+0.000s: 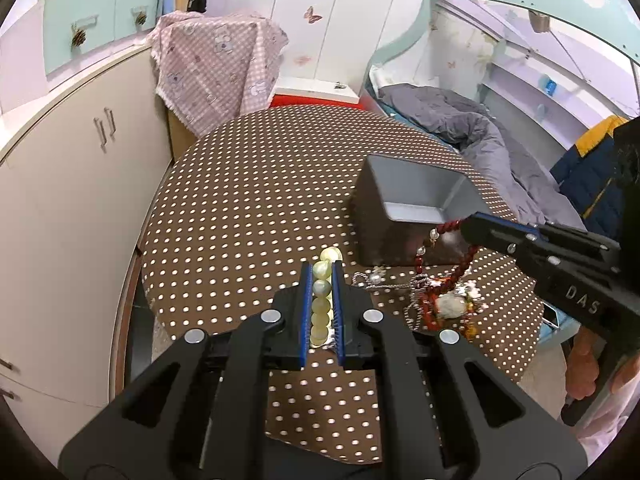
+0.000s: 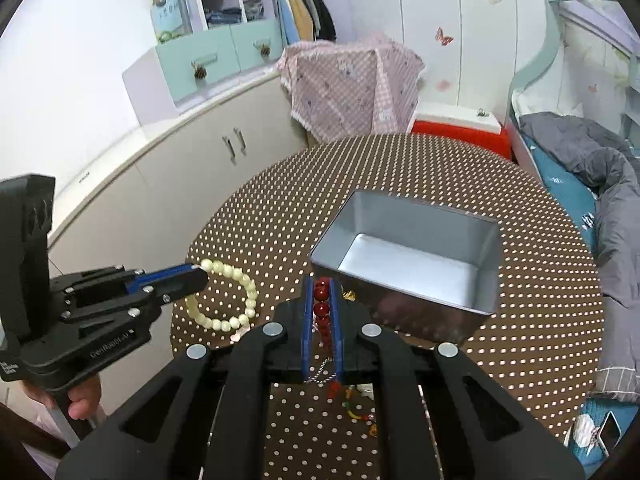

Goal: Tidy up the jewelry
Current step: 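Lower both bracelets into the grey tin while opening both grippers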

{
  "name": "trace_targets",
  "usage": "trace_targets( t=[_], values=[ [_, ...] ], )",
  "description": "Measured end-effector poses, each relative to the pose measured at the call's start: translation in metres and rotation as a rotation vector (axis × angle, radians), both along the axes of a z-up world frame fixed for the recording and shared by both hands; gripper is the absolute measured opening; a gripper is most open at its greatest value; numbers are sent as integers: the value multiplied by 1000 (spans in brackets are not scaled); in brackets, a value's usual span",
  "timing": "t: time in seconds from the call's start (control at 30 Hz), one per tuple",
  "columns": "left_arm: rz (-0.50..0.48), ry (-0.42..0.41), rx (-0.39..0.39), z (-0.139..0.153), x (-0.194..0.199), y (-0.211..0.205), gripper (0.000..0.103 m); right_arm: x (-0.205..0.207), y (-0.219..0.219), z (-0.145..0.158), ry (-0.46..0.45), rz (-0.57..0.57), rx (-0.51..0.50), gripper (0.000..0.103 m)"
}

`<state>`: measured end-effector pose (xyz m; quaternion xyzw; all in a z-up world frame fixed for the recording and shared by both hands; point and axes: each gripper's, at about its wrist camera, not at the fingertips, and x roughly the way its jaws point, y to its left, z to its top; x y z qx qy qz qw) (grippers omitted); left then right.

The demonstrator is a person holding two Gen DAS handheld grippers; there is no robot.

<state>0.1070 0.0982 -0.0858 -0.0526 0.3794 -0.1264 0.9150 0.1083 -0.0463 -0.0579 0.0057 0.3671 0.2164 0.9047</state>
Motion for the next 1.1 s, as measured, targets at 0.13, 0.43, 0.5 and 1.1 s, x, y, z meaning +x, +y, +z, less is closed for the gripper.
trace_targets(
  t=[0.13, 0.43, 0.5, 1.1],
  values=[
    [-26, -20, 2, 9, -1, -11, 10, -5, -11, 12, -34, -21, 12, 6],
    [-81, -72, 11, 29, 0, -38, 10, -19, -39, 37, -123, -63, 32, 6],
    [-94, -84, 15, 34, 1, -44, 10, -20, -44, 40, -139, -70, 33, 7],
    [-141, -67, 51, 34, 59, -86, 10, 28, -73, 13, -83, -117, 61, 7]
  ],
)
